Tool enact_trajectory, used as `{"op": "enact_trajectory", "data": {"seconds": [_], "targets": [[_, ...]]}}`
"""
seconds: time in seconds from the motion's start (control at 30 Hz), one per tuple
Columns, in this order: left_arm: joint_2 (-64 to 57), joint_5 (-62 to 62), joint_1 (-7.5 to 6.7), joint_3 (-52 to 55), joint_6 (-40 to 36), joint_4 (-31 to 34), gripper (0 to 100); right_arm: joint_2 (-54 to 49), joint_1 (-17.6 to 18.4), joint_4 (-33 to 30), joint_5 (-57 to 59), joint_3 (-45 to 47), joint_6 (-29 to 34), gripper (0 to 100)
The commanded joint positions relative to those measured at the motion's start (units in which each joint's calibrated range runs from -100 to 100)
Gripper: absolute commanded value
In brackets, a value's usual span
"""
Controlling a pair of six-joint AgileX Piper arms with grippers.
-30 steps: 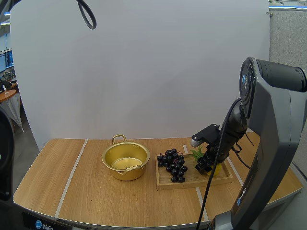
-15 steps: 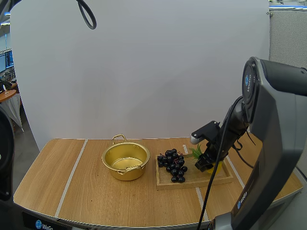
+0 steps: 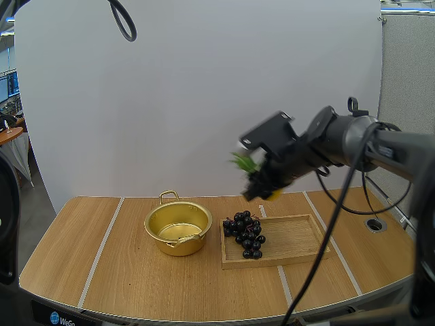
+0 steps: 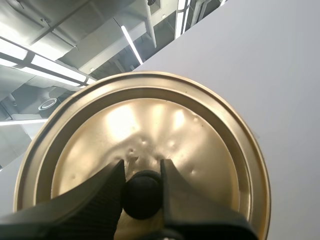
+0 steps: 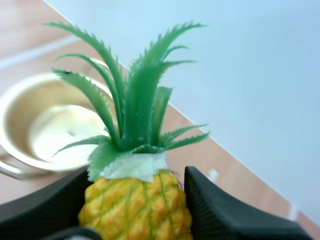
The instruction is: Open the pot, put the pineapple inside, and close it
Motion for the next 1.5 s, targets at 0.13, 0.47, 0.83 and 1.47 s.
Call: {"op": "enact_trajectory", "data": {"seconds": [0.13, 0.47, 0.83, 1.47], "targets": [[-0.39, -1.93, -0.24, -0.52, -0.42, 0.15, 0, -1.81, 11.83, 3.82, 0.55, -3.99, 8.48, 0], [-0.39, -1.93, -0.24, -0.52, -0.42, 0.15, 0, 11.97, 17.86, -2.8, 0.15, -13.75, 18.56, 0], [-0.39, -1.93, -0.24, -0.52, -0.42, 0.15, 0, 29.9, 17.86, -3.39, -1.73, -18.41, 20.94, 0], [-0.39, -1.93, -0.24, -0.52, -0.42, 0.15, 0, 43.98, 17.86, -4.36, -3.51, -22.2, 23.32, 0]]}}
